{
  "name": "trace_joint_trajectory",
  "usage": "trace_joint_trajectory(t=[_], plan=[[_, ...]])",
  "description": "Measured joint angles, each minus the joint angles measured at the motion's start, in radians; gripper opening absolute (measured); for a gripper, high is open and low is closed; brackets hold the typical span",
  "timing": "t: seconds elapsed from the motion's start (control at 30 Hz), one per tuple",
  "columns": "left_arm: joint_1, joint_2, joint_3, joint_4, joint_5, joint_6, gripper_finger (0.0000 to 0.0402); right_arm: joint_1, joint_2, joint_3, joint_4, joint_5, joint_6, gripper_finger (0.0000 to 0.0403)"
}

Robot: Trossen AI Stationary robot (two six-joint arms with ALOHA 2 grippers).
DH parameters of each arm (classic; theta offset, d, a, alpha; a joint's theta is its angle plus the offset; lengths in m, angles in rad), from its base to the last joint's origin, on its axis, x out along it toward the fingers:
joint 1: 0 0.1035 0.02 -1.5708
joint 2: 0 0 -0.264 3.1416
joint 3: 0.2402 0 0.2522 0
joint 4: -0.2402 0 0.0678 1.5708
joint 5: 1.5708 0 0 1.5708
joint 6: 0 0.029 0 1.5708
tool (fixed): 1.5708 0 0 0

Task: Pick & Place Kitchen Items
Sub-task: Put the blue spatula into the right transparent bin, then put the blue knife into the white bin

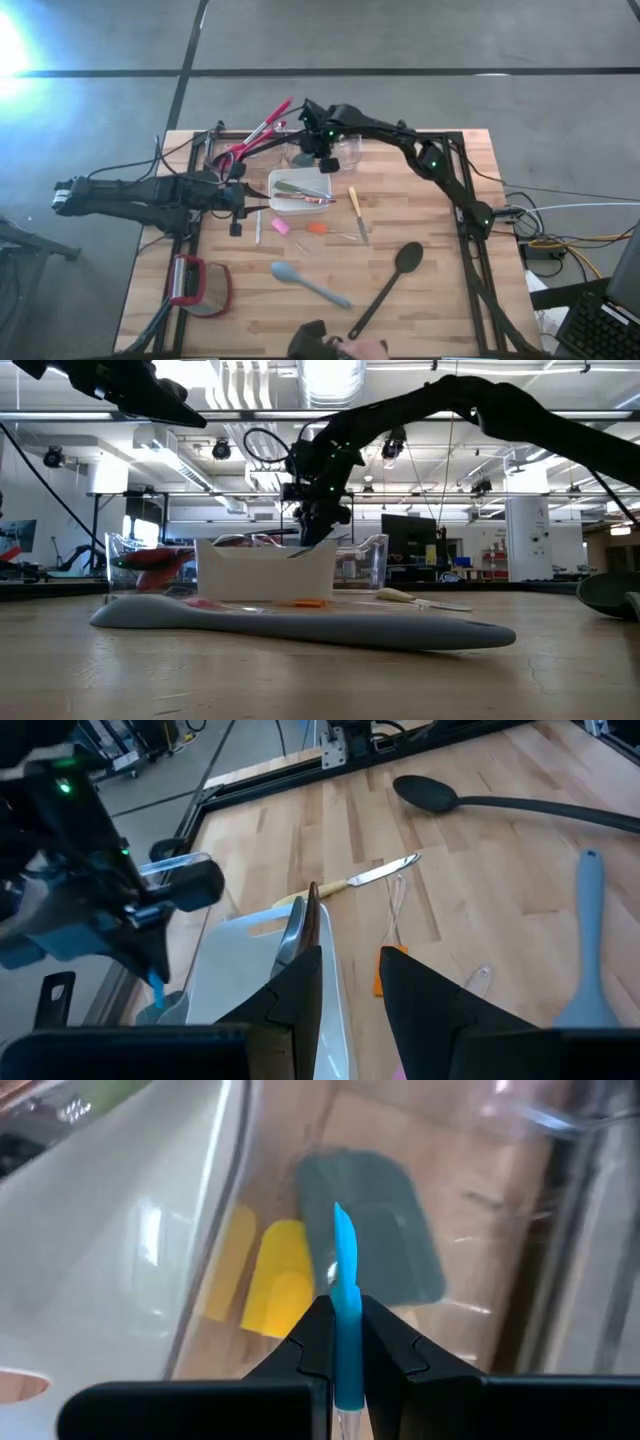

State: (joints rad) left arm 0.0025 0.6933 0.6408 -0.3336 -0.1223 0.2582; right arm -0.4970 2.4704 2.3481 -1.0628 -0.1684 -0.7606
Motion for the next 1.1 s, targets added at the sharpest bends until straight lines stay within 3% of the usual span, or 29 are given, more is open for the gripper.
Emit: trace_joint_trajectory(t=[0.23,0.4,0.63,0.83,1.1], plan=[[0.0,0.0,0.0,0.001,0.0,0.002,0.0108,0.017,0.014,0.0,-0.009,0.01,0.022,0.0025],[0.0,0.0,0.0,0.002,0.0,0.002,0.0108,0.016,0.014,0.0,0.001,0.02,0.089,0.0075],[0.0,0.0,0.0,0.002,0.0,0.001,0.0108,0.023,0.002,0.005,-0.049,0.169,0.138,0.0132],[0.0,0.0,0.0,0.005,-0.01,0.032,0.0108,0.031,-0.145,0.005,-0.174,0.135,0.319,0.0155],[0.0,0.0,0.0,0.012,-0.015,0.037,0.0108,0.049,-0.333,0.004,-0.294,0.134,0.611,0.0145]])
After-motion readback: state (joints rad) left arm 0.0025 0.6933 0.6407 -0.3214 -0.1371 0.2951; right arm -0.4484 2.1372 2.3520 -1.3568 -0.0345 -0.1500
